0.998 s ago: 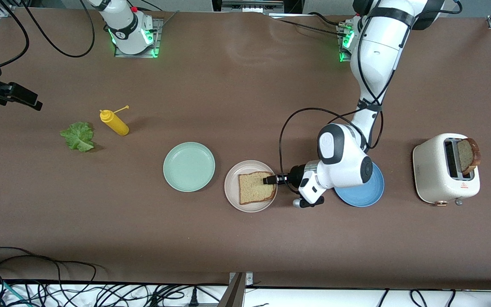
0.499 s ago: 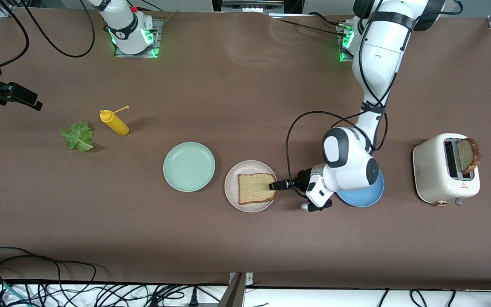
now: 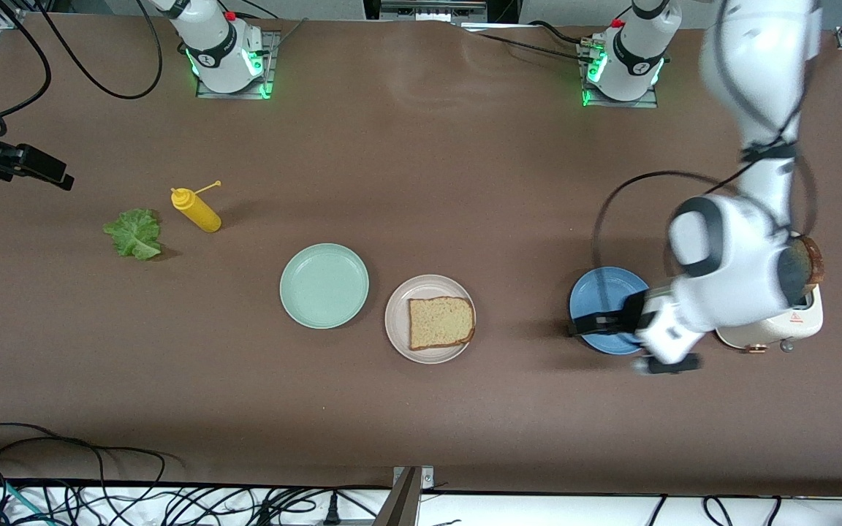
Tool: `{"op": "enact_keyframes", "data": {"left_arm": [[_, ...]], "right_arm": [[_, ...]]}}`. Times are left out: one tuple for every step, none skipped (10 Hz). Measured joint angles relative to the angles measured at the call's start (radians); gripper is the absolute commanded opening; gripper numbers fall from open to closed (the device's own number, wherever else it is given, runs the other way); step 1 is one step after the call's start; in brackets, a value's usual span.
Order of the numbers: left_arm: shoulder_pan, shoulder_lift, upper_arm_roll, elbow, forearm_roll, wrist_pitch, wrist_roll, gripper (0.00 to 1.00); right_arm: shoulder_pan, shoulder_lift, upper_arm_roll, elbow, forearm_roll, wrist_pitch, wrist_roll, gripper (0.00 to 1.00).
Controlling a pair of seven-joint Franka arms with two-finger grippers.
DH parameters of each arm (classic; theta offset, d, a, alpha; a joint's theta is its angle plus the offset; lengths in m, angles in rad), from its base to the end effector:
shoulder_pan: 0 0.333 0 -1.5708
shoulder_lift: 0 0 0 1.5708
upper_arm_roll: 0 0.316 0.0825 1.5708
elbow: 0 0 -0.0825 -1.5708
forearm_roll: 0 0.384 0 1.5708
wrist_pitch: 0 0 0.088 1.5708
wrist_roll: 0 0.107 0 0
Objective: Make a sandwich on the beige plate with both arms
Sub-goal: 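Retract the left gripper while the right gripper reaches the lettuce leaf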
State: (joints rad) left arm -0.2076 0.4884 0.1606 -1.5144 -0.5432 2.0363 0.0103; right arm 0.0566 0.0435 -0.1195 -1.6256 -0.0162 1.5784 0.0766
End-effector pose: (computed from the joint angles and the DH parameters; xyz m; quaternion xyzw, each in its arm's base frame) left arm 0.6953 -0.0792 0.3922 0.9752 0.0781 0.0174 0.2062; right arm 0.5631 -0.0359 0.5752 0.9965 -0.0693 -0.0451 0.0110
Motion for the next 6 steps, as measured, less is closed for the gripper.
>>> {"op": "enact_keyframes", "data": {"left_arm": [[0.053, -0.109, -0.022, -0.064, 0.064, -0.051, 0.002, 1.00], [0.086, -0.206, -0.034, -0.110, 0.149, -0.126, 0.001, 1.00], [0.110, -0.279, -0.040, -0.133, 0.223, -0.194, 0.001, 1.00], [0.141, -0.339, -0.050, -0.143, 0.291, -0.261, 0.000, 1.00], [0.172, -0.395, -0.057, -0.143, 0.369, -0.331, 0.001, 1.00], [0.193, -0.450, -0.070, -0.144, 0.457, -0.404, 0.002, 1.00]], "right_arm": [[-0.001, 0.019, -0.001, -0.002, -0.022, 0.000, -0.007, 1.00], [-0.002, 0.036, -0.003, -0.009, -0.042, 0.000, -0.023, 1.00], [-0.003, 0.051, -0.009, -0.018, -0.056, 0.002, -0.042, 1.00], [-0.004, 0.067, -0.026, -0.030, -0.061, 0.011, -0.056, 1.00], [-0.006, 0.084, -0.044, -0.054, -0.061, 0.036, -0.066, 1.00], [-0.008, 0.095, -0.058, -0.095, -0.061, 0.085, -0.077, 1.00]]}}
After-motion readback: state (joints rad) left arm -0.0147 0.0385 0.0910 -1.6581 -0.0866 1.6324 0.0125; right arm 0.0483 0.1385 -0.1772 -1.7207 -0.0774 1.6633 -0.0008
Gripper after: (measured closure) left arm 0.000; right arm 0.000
